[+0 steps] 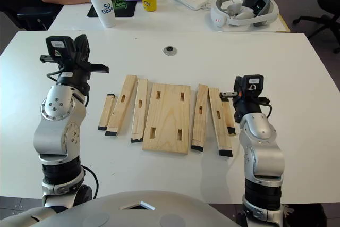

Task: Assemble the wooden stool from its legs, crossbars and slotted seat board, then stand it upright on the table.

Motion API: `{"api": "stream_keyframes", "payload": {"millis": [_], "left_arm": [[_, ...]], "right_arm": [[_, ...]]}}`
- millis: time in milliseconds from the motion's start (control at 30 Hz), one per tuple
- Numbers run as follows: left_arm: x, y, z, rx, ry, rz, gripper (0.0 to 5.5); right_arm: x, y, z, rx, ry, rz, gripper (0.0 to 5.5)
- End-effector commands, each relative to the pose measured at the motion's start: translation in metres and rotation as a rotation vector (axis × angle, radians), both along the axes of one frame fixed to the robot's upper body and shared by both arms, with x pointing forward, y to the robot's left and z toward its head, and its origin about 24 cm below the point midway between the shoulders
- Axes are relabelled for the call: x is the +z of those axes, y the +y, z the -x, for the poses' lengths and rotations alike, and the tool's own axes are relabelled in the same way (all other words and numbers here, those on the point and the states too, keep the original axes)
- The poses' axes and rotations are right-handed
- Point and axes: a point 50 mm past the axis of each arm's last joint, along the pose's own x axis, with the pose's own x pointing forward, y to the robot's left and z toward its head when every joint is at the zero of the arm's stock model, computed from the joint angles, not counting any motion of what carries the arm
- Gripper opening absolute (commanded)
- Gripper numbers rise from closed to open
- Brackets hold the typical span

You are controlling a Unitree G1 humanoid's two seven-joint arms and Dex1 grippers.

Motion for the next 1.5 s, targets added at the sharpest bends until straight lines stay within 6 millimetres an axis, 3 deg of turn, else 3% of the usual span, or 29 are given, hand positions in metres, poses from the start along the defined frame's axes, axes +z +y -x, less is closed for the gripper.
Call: {"api": "stream_keyframes", "payload": {"millis": [33, 167, 400, 700, 1167, 1500], "left_arm": [[-0.005, 0.001, -0.007, 0.032, 0.01, 0.061, 0.0], [-0.003, -0.007, -0.015, 0.029, -0.014, 0.128, 0.0], [-0.003, -0.014, -0.018, 0.015, -0.02, 0.149, 0.0], [-0.007, -0.012, -0.013, 0.023, 0.004, 0.15, 0.0], [-0.006, -0.012, -0.014, 0.027, 0.009, 0.16, 0.0], [-0.002, -0.012, -0.015, 0.021, 0.002, 0.157, 0.0]], "right_arm": [[-0.005, -0.027, -0.004, 0.099, 0.115, -0.03, 0.64], [0.0, -0.04, -0.021, 0.185, 0.198, -0.119, 1.19], [0.002, -0.03, -0.02, 0.339, 0.353, -0.264, 2.22], [-0.003, -0.017, -0.006, 0.377, 0.419, -0.266, 2.22], [-0.01, -0.027, -0.008, 0.296, 0.421, -0.234, 2.22], [-0.016, -0.019, -0.003, 0.348, 0.468, -0.2, 2.22]]}}
